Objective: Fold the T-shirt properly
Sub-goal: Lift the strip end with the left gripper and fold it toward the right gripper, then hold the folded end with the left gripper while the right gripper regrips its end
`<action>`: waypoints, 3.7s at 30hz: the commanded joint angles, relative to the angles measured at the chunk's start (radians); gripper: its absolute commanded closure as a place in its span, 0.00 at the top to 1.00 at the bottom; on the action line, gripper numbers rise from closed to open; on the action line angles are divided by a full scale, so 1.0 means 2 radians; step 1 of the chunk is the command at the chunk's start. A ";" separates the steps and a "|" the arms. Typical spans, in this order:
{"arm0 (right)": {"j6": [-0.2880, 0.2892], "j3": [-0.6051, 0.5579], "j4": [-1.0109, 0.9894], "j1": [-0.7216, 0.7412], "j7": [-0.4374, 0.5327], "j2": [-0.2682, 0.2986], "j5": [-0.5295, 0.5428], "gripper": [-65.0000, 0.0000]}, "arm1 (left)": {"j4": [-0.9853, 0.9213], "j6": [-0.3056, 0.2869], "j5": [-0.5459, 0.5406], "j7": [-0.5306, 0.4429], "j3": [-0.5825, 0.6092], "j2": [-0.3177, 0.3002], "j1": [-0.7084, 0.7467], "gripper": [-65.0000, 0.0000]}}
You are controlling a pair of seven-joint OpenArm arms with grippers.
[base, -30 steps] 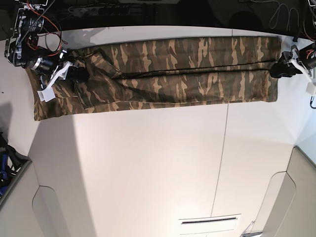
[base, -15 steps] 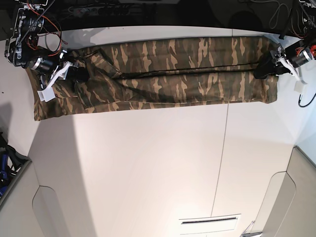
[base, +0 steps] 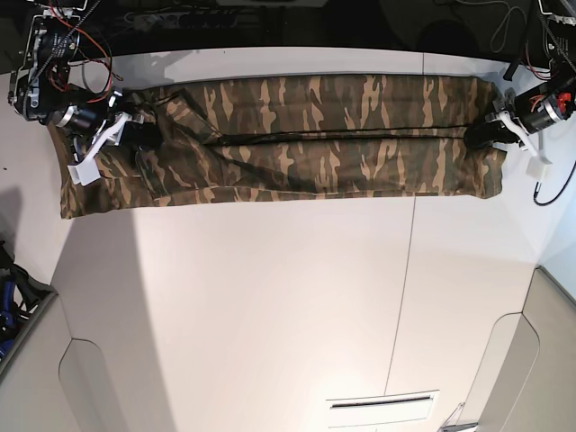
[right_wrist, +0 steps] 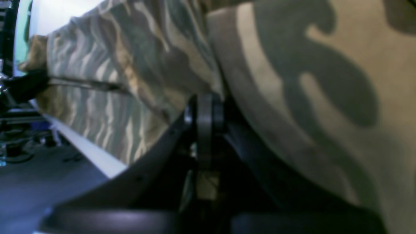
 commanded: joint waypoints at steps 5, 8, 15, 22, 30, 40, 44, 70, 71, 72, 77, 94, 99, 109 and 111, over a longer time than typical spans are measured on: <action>0.000 0.004 0.020 0.004 -0.023 0.007 0.043 0.15 | 0.003 0.001 0.009 0.003 -0.003 -0.009 -0.032 0.00; 0.006 0.004 0.041 0.004 -0.034 0.006 0.066 0.17 | 0.003 0.001 0.028 0.003 -0.003 -0.009 -0.045 0.00; 0.006 0.004 0.117 0.004 -0.036 0.006 0.066 0.17 | 0.003 0.001 0.068 0.003 -0.003 -0.029 -0.075 0.00; 0.006 0.004 0.144 0.004 -0.035 0.006 0.062 0.17 | 0.007 0.001 0.077 0.007 -0.003 -0.088 -0.100 0.00; 0.006 0.004 0.144 0.004 -0.033 0.007 0.060 0.17 | 0.042 0.001 0.073 0.062 -0.003 -0.117 -0.108 0.00; 0.006 0.004 0.144 0.004 -0.020 0.006 0.042 0.17 | 0.242 0.030 0.073 0.108 -0.003 -0.100 -0.097 0.00; 0.005 0.004 0.144 0.004 -0.018 0.006 0.035 0.17 | 0.310 0.030 0.077 0.101 -0.003 -0.074 -0.073 0.00; 0.004 0.094 0.144 0.005 -0.016 0.006 0.024 0.17 | 0.371 0.028 0.179 0.003 0.166 0.109 -0.039 0.51; 0.004 0.097 0.144 0.005 -0.017 0.007 0.024 0.17 | 0.371 0.028 0.188 0.003 0.175 0.120 -0.039 0.51; 0.004 0.100 0.144 0.005 -0.019 0.006 0.024 0.17 | 0.371 0.030 0.195 0.003 0.183 0.130 -0.039 0.51; 0.004 0.101 0.143 0.002 -0.034 0.006 0.023 0.31 | 0.371 0.031 0.220 0.005 0.190 0.158 -0.039 0.51; -0.002 0.101 0.046 0.001 0.005 0.007 -0.024 0.63 | 0.371 0.031 0.223 0.016 0.190 0.157 -0.038 0.51; 0.004 0.100 -0.002 0.001 -0.006 0.006 0.031 0.63 | 0.371 0.031 0.223 0.016 0.190 0.157 -0.038 0.51; 0.008 0.089 -0.014 0.004 -0.039 0.007 0.089 0.63 | 0.371 0.031 0.223 0.016 0.190 0.157 -0.031 0.51; 0.008 0.089 -0.014 0.005 -0.040 0.007 0.089 0.63 | 0.371 0.031 0.223 0.016 0.190 0.157 -0.024 0.51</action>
